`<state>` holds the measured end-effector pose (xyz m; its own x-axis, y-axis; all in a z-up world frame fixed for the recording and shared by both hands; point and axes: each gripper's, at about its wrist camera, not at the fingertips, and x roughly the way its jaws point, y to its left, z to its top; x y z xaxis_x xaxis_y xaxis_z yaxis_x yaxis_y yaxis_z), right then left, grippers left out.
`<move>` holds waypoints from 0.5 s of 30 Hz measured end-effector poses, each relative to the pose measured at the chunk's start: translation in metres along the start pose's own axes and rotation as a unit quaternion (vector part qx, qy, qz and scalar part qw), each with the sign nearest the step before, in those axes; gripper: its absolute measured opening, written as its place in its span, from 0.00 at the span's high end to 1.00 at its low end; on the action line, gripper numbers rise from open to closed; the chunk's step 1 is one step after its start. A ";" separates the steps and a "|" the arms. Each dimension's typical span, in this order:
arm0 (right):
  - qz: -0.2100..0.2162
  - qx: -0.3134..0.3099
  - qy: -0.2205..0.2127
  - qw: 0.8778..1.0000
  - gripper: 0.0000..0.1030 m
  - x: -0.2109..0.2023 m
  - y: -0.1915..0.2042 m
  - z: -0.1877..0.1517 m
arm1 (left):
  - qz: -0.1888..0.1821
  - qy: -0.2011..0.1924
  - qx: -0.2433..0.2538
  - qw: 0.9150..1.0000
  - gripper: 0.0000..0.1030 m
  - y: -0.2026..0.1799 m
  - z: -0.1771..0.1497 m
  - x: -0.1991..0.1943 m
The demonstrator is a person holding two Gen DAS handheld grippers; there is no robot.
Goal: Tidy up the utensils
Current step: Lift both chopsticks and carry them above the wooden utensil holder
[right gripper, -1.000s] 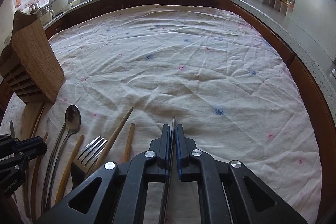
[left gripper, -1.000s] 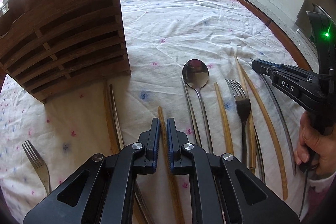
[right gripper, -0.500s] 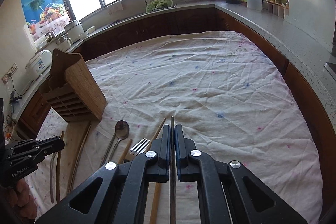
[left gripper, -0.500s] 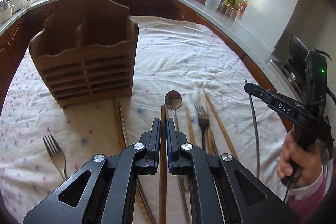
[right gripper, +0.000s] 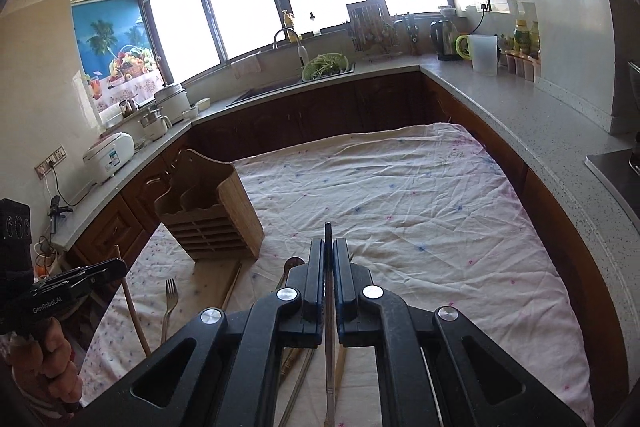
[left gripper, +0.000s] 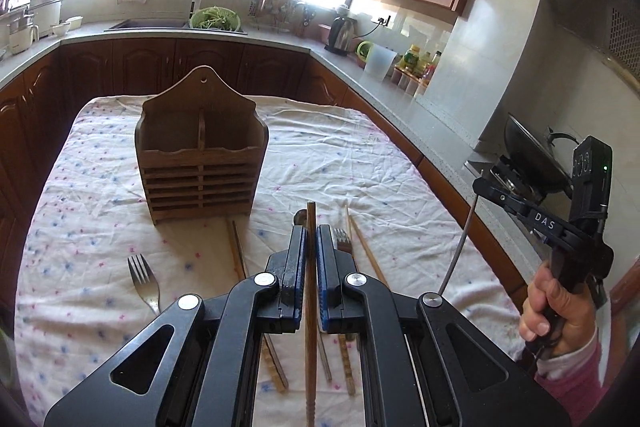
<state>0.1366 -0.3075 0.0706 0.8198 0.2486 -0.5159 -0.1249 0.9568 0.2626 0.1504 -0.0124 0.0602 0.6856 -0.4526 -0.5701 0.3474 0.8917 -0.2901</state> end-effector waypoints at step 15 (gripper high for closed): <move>0.035 -0.021 -0.045 0.998 0.96 -0.018 0.035 0.027 | 0.003 -0.074 -0.020 0.997 0.96 0.017 0.011 -0.045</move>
<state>0.1323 -0.2826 0.1113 0.8545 0.3026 -0.4223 -0.2055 0.9434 0.2603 0.1322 0.0228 0.0892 0.7756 -0.4396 -0.4529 0.3192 0.8922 -0.3193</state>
